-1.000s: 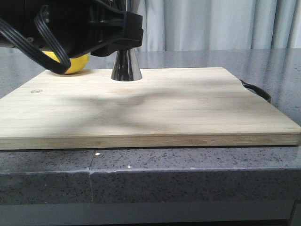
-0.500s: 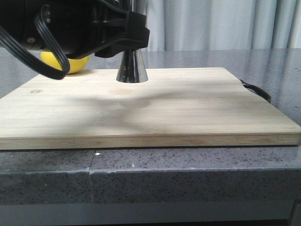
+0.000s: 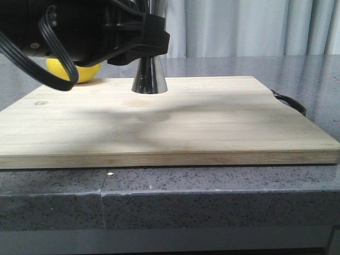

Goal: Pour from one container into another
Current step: 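Tilt the beaker with the right gripper, pouring liquid into the jigger, then lower the beaker onto the board with the right gripper and release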

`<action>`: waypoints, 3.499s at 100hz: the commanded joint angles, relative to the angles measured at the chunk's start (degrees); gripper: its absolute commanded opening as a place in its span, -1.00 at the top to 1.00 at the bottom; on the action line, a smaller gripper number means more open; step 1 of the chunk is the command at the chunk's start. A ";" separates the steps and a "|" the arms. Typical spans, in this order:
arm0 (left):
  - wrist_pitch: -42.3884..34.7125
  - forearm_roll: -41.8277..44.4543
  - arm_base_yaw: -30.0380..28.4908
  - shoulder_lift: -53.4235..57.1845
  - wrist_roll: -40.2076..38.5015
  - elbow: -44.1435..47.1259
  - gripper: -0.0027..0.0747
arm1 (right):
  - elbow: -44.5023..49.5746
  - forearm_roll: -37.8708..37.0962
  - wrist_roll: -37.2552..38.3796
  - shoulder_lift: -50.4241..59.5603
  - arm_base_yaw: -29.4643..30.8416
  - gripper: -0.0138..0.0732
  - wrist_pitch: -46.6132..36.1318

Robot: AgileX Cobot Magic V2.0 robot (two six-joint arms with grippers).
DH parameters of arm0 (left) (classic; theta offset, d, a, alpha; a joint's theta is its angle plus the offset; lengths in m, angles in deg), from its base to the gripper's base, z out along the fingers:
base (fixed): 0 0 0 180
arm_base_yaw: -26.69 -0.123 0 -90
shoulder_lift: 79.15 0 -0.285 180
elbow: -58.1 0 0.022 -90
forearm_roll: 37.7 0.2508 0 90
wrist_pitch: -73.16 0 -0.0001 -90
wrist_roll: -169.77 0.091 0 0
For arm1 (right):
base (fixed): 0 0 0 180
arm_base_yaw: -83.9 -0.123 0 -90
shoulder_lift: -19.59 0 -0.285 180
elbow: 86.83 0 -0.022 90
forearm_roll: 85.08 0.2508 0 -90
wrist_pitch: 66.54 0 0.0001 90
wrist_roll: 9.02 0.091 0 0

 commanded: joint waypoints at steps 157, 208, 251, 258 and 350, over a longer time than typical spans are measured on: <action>-5.01 2.84 0.42 2.11 -3.17 -1.64 0.98 | -2.18 -17.58 0.04 2.11 0.09 0.29 1.60; -5.01 2.92 0.42 2.11 -3.17 -1.64 0.98 | -2.18 -16.80 0.13 2.11 0.09 0.29 1.48; -5.22 2.92 0.42 2.11 -3.17 -1.64 0.98 | -2.18 3.29 24.70 2.11 0.47 0.29 7.23; -5.22 2.92 0.42 2.11 -3.17 -1.64 0.98 | -2.18 7.21 28.94 2.11 2.15 0.29 6.96; -5.22 2.92 0.32 2.11 -2.71 -1.64 0.98 | 12.93 13.73 44.14 -18.44 28.22 0.29 -41.52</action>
